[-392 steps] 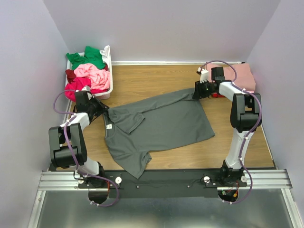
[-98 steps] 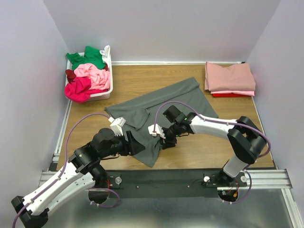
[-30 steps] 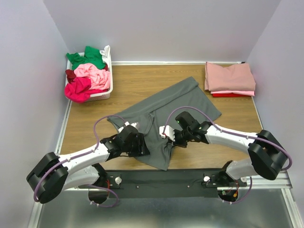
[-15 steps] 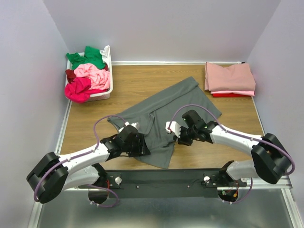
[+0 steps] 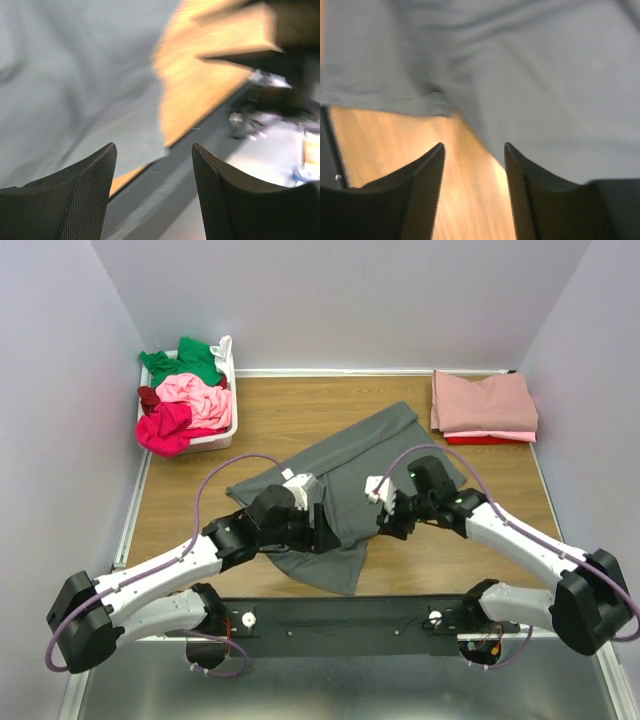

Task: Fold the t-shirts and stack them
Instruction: Fold the tshirt

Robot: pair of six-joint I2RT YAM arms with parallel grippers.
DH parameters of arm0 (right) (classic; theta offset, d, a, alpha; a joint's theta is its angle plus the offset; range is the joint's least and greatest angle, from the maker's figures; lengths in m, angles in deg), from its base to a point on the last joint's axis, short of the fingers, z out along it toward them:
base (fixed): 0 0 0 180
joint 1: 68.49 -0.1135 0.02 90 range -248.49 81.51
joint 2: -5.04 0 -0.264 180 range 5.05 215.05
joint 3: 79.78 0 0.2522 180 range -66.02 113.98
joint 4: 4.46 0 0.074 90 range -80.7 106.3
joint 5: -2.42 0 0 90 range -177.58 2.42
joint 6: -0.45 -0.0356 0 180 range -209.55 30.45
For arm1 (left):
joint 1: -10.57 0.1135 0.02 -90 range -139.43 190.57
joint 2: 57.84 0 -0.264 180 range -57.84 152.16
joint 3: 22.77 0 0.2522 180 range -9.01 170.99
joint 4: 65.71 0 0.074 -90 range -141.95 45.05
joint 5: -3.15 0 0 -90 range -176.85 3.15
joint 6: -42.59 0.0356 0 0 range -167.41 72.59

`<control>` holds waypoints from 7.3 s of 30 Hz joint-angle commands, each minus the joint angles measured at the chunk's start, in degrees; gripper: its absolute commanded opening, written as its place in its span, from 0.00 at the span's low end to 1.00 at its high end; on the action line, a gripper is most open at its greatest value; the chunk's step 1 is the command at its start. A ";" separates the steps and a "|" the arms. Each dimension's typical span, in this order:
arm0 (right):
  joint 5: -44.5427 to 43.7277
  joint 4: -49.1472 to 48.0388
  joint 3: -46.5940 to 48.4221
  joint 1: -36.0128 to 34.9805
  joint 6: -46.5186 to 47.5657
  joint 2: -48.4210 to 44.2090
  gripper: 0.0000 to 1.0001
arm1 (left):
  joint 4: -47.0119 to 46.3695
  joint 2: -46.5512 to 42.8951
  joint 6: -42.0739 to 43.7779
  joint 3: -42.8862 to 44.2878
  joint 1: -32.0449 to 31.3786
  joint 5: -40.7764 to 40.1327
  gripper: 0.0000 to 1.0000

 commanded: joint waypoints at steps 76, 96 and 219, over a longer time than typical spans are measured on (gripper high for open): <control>-0.06 11.68 24.16 51.63 -3.62 28.86 0.55 | 9.27 20.72 3.06 11.13 -27.67 -18.21 0.00; 5.22 11.67 29.01 54.62 -8.64 39.07 0.41 | 7.16 17.47 2.88 8.23 -27.23 -17.07 0.00; 4.78 2.54 52.22 42.40 -33.17 51.20 0.00 | 9.53 15.18 29.95 20.80 31.39 -4.15 0.00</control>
